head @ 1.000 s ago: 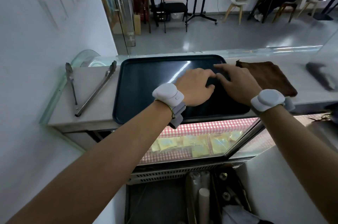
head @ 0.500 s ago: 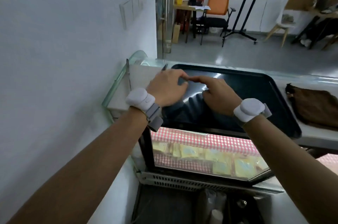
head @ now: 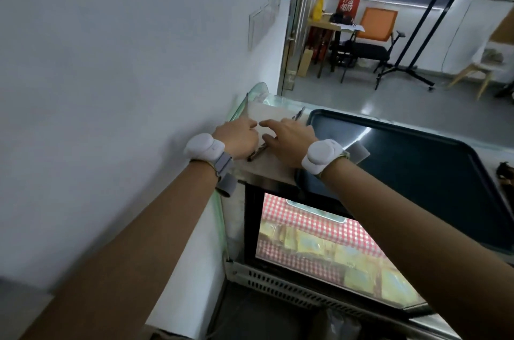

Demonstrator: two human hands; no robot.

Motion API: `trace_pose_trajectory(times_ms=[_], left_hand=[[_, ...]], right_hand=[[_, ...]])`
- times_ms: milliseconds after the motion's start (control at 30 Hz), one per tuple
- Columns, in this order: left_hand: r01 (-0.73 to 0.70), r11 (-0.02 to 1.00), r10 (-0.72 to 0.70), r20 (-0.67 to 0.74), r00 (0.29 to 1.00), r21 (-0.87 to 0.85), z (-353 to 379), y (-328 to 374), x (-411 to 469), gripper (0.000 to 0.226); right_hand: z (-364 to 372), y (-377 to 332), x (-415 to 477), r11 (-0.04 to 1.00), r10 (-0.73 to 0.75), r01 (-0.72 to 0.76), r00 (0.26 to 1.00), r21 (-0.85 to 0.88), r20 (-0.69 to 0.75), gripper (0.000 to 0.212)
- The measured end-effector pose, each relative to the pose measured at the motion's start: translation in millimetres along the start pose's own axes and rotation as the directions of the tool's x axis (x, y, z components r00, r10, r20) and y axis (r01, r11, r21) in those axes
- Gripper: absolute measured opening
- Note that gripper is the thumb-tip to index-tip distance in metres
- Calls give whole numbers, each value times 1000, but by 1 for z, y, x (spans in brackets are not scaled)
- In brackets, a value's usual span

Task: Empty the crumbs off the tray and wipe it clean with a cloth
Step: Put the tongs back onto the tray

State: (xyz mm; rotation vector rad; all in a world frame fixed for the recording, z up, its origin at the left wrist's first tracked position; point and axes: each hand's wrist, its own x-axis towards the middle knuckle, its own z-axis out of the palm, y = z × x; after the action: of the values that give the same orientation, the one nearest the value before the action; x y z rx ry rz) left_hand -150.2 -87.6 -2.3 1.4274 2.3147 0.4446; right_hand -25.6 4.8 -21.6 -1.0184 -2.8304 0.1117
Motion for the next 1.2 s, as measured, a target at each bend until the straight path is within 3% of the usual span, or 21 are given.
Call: trace_pose_trajectory(times_ms=[67, 167, 767, 933, 1067, 1200], left_hand=[[-36, 998, 36, 1, 999, 51, 5, 3, -1, 27], [-12, 998, 13, -21, 1000, 65, 10, 0, 1, 30], [-75, 986, 39, -232, 972, -146, 7, 6, -4, 26], [-107, 977, 49, -297, 954, -183, 8, 7, -3, 10], [-136, 956, 36, -352, 935, -261, 6, 17, -8, 39], [-176, 950, 74, -361, 930, -259, 9, 34, -10, 41]], right_hand=[[4, -1, 4, 997, 72, -72, 997, -12, -3, 45], [11, 3, 9, 987, 163, -163, 986, -3, -29, 43], [3, 7, 0, 983, 147, -130, 980, 128, -133, 34], [-4, 13, -5, 976, 158, -127, 971, 175, -180, 33], [-9, 21, -10, 975, 157, -116, 964, 191, -215, 31], [-13, 37, -19, 972, 175, -131, 958, 197, -225, 31]])
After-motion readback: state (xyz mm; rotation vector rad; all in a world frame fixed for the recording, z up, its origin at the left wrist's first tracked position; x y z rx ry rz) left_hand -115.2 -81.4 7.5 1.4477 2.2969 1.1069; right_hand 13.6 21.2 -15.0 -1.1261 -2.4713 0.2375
